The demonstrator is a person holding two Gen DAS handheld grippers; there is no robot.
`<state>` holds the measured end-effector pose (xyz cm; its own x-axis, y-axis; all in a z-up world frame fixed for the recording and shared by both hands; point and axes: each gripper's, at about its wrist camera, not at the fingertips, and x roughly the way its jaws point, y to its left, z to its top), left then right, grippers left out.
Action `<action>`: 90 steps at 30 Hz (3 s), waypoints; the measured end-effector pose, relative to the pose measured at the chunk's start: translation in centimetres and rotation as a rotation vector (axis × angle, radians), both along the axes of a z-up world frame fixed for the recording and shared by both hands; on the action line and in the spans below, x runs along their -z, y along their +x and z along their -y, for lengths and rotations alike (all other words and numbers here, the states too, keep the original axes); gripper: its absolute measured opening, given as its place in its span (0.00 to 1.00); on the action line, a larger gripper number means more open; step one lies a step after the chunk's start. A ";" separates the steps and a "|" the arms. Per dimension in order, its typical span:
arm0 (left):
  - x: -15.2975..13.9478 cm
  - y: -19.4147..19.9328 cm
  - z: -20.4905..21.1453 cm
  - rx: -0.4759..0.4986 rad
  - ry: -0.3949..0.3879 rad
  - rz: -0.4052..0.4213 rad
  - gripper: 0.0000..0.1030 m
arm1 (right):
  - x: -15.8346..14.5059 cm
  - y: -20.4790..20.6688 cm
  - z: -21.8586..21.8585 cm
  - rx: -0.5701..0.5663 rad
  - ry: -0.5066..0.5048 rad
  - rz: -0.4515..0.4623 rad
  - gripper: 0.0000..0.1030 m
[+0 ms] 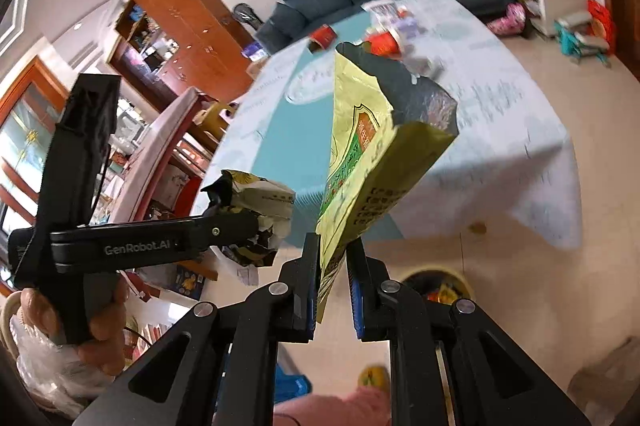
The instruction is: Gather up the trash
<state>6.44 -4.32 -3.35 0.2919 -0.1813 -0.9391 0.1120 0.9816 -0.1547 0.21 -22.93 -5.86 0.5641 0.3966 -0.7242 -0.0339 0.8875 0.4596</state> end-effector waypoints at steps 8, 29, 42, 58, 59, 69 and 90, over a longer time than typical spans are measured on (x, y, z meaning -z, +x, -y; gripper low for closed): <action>8.0 -1.2 1.3 0.096 0.018 -0.075 0.53 | 10.6 -2.8 -0.3 0.115 -0.018 -0.117 0.13; 32.6 0.9 4.5 0.170 0.038 -0.133 0.53 | 36.5 -2.2 2.7 0.185 -0.082 -0.268 0.13; 42.8 2.0 6.2 0.224 0.105 -0.172 0.73 | 46.0 0.2 2.2 0.149 -0.129 -0.318 0.36; 38.5 1.1 3.9 0.142 0.137 -0.102 0.80 | 38.4 -0.2 2.9 0.215 -0.128 -0.315 0.43; 37.6 0.9 3.7 0.135 0.134 -0.099 0.80 | 37.5 -0.3 2.9 0.215 -0.128 -0.313 0.43; 26.0 -1.5 2.3 0.097 0.108 -0.020 0.80 | 25.2 -2.1 1.6 0.183 -0.154 -0.291 0.43; -2.3 -6.8 -0.6 0.031 0.084 0.189 0.80 | -2.2 -5.4 1.7 0.127 -0.108 -0.112 0.44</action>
<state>-0.36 -3.74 -1.01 0.4599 -0.1162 -0.8803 0.1619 0.9857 -0.0456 -5.20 -24.60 -3.68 0.5181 0.2436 -0.8199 0.1280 0.9257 0.3560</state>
